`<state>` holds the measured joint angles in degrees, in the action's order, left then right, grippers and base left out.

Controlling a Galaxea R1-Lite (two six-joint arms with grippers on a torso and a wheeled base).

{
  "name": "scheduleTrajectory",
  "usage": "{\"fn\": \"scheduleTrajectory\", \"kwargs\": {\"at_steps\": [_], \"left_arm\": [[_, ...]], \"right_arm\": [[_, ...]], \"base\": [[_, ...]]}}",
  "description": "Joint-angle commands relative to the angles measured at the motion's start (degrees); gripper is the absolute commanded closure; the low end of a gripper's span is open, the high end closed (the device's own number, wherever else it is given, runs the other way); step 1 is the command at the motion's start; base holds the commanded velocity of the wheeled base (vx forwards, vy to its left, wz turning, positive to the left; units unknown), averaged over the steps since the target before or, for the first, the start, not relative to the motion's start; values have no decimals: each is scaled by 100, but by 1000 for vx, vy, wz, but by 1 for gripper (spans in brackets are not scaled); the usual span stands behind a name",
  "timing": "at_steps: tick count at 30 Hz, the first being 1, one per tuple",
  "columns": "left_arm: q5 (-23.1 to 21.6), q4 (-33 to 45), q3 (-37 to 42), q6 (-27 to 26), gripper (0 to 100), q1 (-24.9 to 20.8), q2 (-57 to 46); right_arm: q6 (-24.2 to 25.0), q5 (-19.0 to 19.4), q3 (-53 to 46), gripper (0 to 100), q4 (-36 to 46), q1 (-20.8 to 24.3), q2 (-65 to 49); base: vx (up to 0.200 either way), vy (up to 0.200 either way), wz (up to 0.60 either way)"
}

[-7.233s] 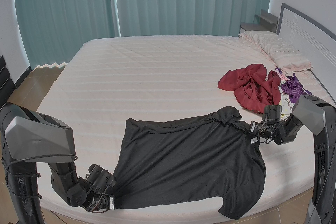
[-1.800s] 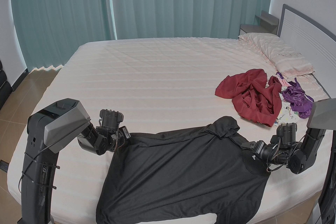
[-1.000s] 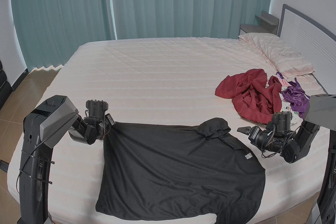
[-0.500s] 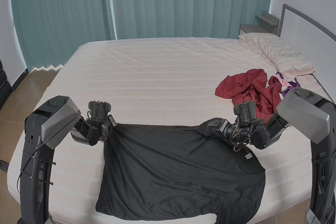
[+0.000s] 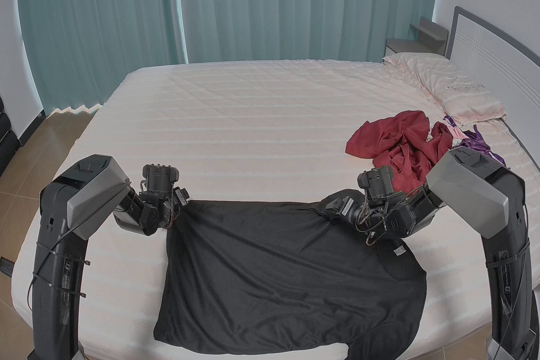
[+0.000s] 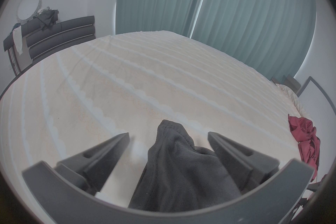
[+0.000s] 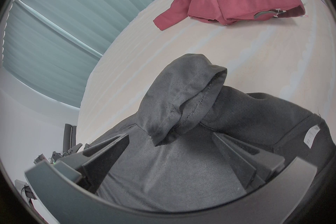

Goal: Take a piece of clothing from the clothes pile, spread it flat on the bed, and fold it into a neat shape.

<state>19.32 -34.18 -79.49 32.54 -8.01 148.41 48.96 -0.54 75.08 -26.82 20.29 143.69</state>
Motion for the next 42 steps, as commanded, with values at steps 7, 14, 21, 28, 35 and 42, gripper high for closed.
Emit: {"fn": "scheduleTrajectory", "kwargs": {"at_steps": [7, 14, 21, 28, 35, 42], "left_arm": [[-34, -9, 663, 403, 0, 54, -603], [-500, -89, 1472, 974, 0, 63, -919], [-658, -783, 1938, 1229, 0, 71, -770], [-658, -1126, 2008, 1431, 0, 115, -541], [-658, -1161, 2034, 1431, 0, 115, -541], [-658, -1178, 2078, 1440, 0, 115, -523]], "right_arm": [[35, 1, 868, 0, 1, 11, 502], [9, -447, 1782, 0, -333, -271, 827], [-123, -474, 2213, 0, -728, -455, 757], [-405, -535, 2300, 0, -561, -719, 836], [-554, -535, 2072, 0, -131, -1053, 783], [-492, -439, 1931, 0, -122, -1000, 528]], "base": [[0, 0, 0], [0, 0, 0], [0, 0, 0], [0, 0, 0], [0, 0, 0], [0, 0, 0]]}}
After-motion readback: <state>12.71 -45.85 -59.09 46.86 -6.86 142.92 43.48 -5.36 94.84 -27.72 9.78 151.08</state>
